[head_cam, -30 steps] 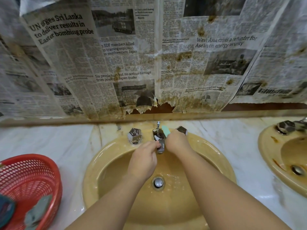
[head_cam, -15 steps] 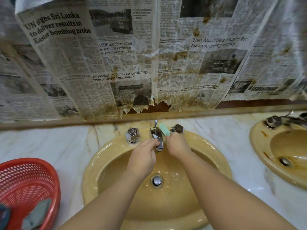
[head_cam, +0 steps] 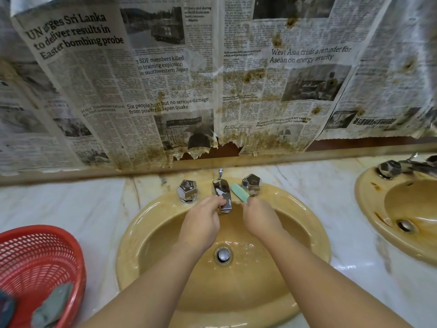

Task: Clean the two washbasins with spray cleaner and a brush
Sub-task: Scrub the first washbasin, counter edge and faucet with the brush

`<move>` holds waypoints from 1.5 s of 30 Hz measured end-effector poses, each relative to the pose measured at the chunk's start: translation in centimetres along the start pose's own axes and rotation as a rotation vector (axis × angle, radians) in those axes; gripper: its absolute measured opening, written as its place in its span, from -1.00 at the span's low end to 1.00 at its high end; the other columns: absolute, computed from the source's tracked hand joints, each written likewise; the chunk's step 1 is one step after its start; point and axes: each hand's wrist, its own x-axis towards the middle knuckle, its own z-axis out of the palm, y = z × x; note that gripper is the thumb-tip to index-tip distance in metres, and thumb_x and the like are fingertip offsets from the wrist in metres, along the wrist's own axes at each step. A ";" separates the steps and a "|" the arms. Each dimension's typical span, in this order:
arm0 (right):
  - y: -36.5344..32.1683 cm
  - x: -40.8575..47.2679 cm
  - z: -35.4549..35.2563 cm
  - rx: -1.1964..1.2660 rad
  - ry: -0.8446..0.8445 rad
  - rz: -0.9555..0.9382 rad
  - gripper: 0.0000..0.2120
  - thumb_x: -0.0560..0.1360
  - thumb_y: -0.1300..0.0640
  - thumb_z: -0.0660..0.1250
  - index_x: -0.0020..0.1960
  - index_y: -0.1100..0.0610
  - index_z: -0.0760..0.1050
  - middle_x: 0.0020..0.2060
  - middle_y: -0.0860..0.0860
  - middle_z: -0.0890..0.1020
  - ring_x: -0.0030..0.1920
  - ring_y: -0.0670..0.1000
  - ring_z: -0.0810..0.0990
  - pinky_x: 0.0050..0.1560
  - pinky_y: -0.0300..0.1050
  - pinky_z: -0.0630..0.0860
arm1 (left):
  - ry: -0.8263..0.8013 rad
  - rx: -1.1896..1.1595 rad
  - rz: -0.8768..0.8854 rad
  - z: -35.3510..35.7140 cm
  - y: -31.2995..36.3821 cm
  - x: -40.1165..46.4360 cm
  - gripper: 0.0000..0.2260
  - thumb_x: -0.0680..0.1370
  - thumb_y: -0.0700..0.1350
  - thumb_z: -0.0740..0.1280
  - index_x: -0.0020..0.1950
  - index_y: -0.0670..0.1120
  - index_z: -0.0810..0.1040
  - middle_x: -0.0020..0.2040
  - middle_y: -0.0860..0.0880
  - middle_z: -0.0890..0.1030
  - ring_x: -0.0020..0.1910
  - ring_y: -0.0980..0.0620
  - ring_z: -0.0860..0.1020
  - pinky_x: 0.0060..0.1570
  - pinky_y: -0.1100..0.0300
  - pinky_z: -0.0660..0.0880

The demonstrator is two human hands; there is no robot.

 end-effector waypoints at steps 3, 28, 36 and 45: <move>4.1 -2.6 -0.3 0.003 0.070 0.003 -0.75 0.68 -0.09 0.10 0.07 -0.02 0.51 -0.29 -0.06 0.55 -0.28 0.05 0.55 -0.37 -0.07 0.41 | -0.003 -0.005 -0.007 0.1 -0.1 -0.1 -0.58 0.58 -0.35 0.18 0.28 0.00 0.64 0.27 0.12 0.61 0.27 0.11 0.53 0.28 0.23 0.43; 2.5 -3.5 -0.2 1.444 -0.533 0.480 -0.72 0.67 -0.05 0.19 0.02 0.16 0.50 -0.49 -0.06 0.16 -0.52 -0.06 0.05 -0.56 -0.24 -0.06 | 0.261 0.072 -0.183 1.9 2.7 0.0 -0.66 0.50 -0.43 0.27 0.04 -0.10 0.74 0.06 0.03 0.72 0.09 0.03 0.64 0.09 0.64 0.25; 1.0 1.9 -1.1 1.399 -0.493 0.429 -0.68 0.68 -0.12 0.16 0.05 0.12 0.52 -0.53 -0.09 0.23 -0.55 -0.07 0.11 -0.60 -0.20 -0.01 | 0.244 0.077 -0.266 2.0 4.0 -0.2 -0.65 0.55 -0.39 0.23 0.12 -0.11 0.73 0.14 0.00 0.71 0.17 0.03 0.61 0.06 0.68 0.18; 2.9 -2.2 -3.0 0.944 -0.365 0.142 -0.70 0.62 -0.07 0.25 -0.13 0.09 0.60 -0.57 -0.11 0.35 -0.52 -0.02 0.28 -0.45 -0.20 0.17 | 0.280 -0.019 -0.416 2.2 4.5 -0.2 -0.65 0.56 -0.31 0.22 0.04 0.01 0.74 0.01 0.18 0.69 -0.05 0.13 0.61 -0.12 0.54 0.41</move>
